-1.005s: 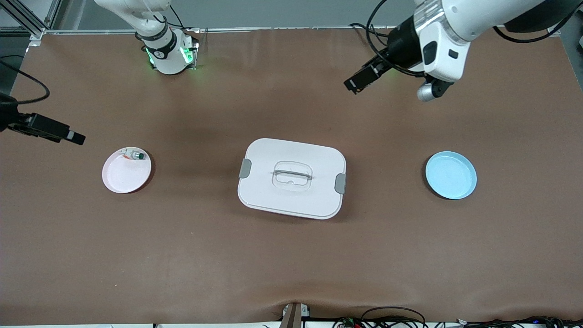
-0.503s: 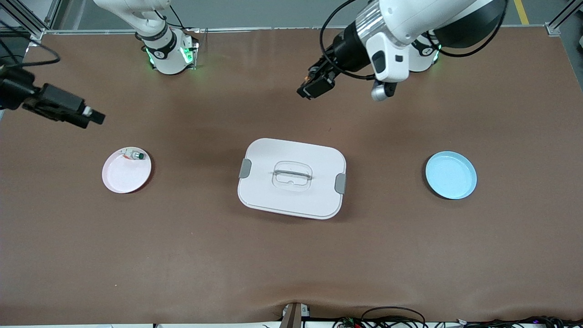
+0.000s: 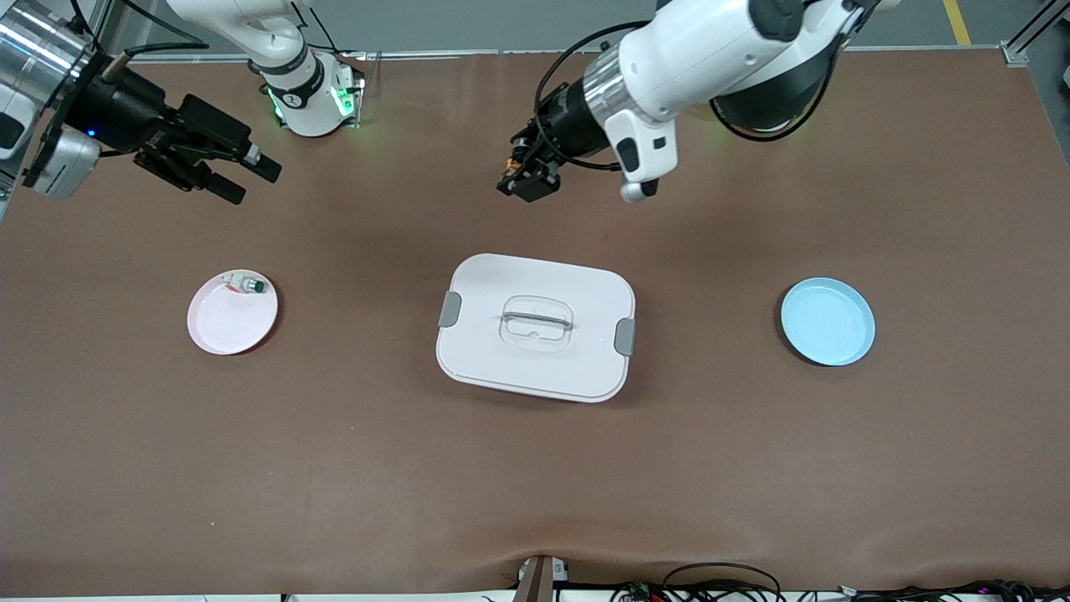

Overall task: Transfer orange switch to right arm and place
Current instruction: 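Bring the switch above the box while the right gripper reaches toward it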

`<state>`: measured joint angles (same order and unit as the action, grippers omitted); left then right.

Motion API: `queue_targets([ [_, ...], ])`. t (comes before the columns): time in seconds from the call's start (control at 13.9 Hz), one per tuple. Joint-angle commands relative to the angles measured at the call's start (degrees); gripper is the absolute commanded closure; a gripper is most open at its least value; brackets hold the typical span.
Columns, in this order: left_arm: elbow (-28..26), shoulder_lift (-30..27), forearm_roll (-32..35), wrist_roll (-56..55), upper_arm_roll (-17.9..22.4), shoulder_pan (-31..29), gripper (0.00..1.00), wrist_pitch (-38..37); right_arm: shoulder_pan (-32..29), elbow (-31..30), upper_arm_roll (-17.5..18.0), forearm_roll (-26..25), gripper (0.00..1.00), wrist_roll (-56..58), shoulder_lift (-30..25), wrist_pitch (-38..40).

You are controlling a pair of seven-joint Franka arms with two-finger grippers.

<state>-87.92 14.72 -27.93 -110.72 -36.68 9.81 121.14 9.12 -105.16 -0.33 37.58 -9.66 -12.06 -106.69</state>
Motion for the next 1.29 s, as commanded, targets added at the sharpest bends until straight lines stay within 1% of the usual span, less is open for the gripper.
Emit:
queue_targets([
  [0.0,0.4,1.7,1.9,-4.1,-0.1,2.1,0.63,3.2,2.3,-6.4,-0.5,3.3,0.0,0.0,-4.9,-3.4],
  [0.14,0.3,2.7,2.4,-5.6,-0.1,3.4,0.63,5.3,4.0,-11.1,-0.5,5.7,0.0,0.1,-7.5,-7.6],
  [0.22,0.3,3.1,2.4,-6.1,-0.1,4.1,0.63,6.6,5.4,-12.4,-0.5,5.8,0.0,0.0,-8.1,-9.0],
  [0.43,0.3,3.9,2.9,-6.5,-0.1,5.3,0.63,7.3,9.1,-13.6,-0.5,6.6,0.0,-3.3,-7.9,-13.1],
  [0.57,0.3,4.6,3.5,-6.8,-0.1,6.1,0.63,7.8,12.8,-14.5,-0.5,6.6,0.0,-5.8,-7.7,-16.6],
  [0.72,0.3,4.8,3.7,-6.9,-0.1,6.7,0.63,8.4,15.6,-14.9,-0.5,6.6,0.0,-6.7,-6.8,-17.5],
  [0.93,0.3,5.3,4.0,-6.9,-0.1,6.7,0.63,8.5,16.5,-15.8,1.3,6.4,0.0,-6.7,-5.5,-18.5],
  [1.15,0.3,5.2,4.0,-6.9,-0.1,6.6,0.63,8.5,17.9,-19.2,4.0,6.5,0.0,-7.0,-4.4,-27.0],
  [1.22,0.3,5.2,4.0,-6.9,-0.1,6.6,0.63,8.5,18.5,-19.4,4.1,6.6,0.0,-7.1,-3.4,-28.0],
])
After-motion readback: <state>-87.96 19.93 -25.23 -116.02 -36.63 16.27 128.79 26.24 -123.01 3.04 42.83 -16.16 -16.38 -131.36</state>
